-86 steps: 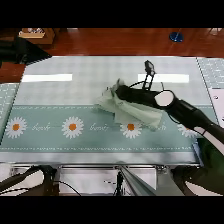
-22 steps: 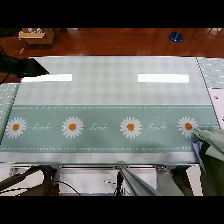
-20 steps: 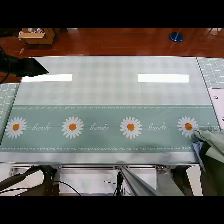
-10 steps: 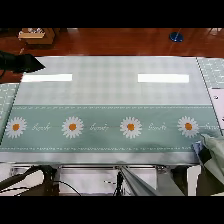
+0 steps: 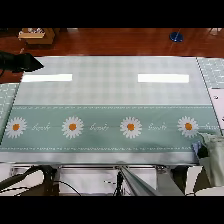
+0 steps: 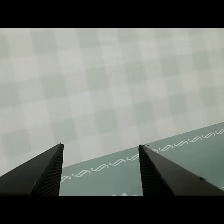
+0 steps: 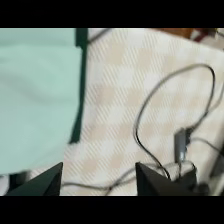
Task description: Fold the shirts.
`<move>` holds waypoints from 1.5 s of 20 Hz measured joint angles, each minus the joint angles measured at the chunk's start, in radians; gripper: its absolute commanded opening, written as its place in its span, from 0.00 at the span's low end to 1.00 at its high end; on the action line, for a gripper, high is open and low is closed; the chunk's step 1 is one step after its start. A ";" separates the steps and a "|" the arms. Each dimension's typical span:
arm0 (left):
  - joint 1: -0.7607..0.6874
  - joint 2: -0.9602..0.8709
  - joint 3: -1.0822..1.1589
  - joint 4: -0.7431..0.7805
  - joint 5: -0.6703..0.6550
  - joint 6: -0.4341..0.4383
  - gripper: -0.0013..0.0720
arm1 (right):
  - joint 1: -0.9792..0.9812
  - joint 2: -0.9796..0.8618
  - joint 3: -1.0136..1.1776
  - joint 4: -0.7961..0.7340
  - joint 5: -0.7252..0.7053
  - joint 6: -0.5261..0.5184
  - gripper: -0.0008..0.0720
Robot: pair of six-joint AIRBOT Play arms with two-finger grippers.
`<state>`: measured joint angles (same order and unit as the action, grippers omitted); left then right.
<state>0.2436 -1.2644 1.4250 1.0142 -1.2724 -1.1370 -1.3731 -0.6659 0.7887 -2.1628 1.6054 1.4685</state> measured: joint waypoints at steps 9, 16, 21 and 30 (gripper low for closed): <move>-0.085 -0.006 0.001 0.041 0.072 -0.004 0.77 | 0.659 -0.489 0.396 0.887 -0.353 -0.033 0.77; -0.313 -0.066 0.001 0.329 0.092 -0.156 1.00 | 1.234 -0.821 0.695 0.804 -0.310 -0.049 0.77; -0.383 -0.099 0.001 0.425 0.147 -0.253 1.00 | 1.323 -0.828 0.783 0.587 -0.267 -0.071 0.87; -0.388 -0.140 0.001 0.522 0.225 -0.361 1.00 | 1.331 -0.827 0.805 0.591 -0.333 -0.053 0.86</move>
<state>-0.1444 -1.4044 1.4261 1.5360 -1.0470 -1.4979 -0.0425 -1.4929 1.5932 -1.5715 1.2724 1.4158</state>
